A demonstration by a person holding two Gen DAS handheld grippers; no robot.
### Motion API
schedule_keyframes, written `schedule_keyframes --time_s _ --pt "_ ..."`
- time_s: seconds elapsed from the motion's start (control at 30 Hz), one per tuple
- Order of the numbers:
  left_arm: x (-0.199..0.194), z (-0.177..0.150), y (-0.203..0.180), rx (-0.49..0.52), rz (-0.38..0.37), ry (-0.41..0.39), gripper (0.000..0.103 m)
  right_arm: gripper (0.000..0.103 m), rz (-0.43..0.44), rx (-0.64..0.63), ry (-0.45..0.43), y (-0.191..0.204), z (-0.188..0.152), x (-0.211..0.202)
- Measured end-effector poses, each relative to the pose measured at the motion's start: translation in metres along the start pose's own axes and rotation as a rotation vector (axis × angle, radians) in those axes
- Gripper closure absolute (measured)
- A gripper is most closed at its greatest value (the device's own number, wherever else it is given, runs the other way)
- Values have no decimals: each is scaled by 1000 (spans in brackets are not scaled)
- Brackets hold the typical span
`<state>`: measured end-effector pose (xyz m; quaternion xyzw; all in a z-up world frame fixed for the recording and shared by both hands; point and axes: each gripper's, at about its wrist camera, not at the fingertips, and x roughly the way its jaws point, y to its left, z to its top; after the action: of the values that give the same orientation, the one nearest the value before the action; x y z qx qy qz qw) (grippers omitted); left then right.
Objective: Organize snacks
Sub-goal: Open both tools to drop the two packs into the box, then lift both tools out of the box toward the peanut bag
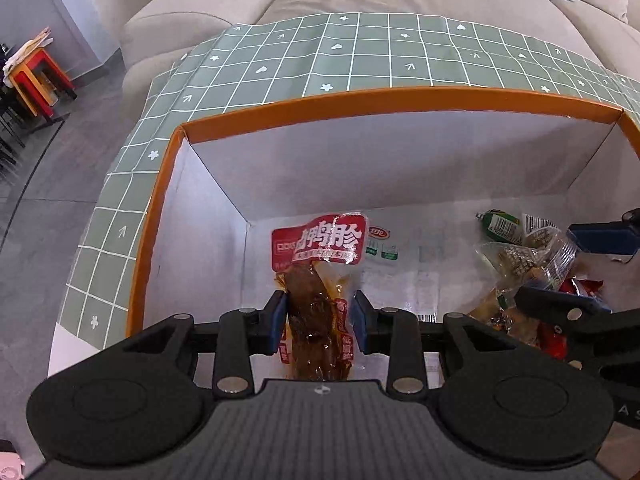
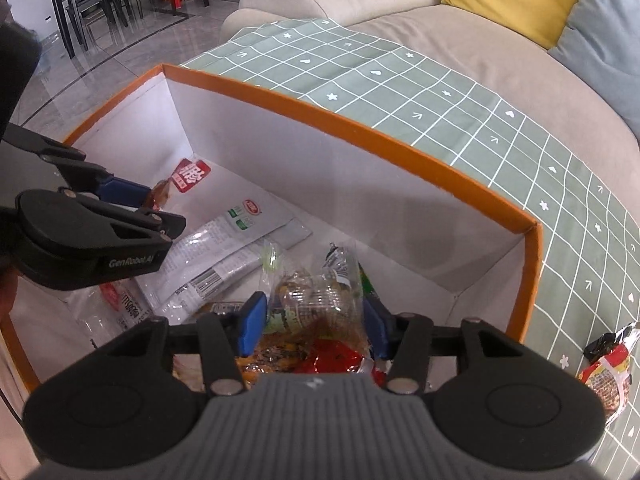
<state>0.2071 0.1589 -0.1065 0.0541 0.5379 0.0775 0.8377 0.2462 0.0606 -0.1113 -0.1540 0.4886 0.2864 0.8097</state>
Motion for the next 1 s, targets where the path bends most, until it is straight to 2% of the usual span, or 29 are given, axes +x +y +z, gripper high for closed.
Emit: schedule_keyframes --time_s 0.23,0.33,0.37,0.5,0.8,1.0 --pt "-2 1 -1 5 25 -2 59 52 -13 -9 -25 2 -1 -7" --pt "-9 0 -2 9 28 -22 48 46 -22 -14 -36 3 0 -13" --pt "-13 -1 -3 10 32 -35 43 44 -25 -13 -42 3 0 -16" --pt "-29 -1 -7 12 31 -82 39 37 -44 -10 -77 2 -2 -30" --pt "-75 -4 -26 -8 -7 -230 35 34 -107 57 -214 -12 -17 -80" --pt "-98 -8 -43 -32 -46 -298 33 30 -142 118 -295 -36 -44 -119"
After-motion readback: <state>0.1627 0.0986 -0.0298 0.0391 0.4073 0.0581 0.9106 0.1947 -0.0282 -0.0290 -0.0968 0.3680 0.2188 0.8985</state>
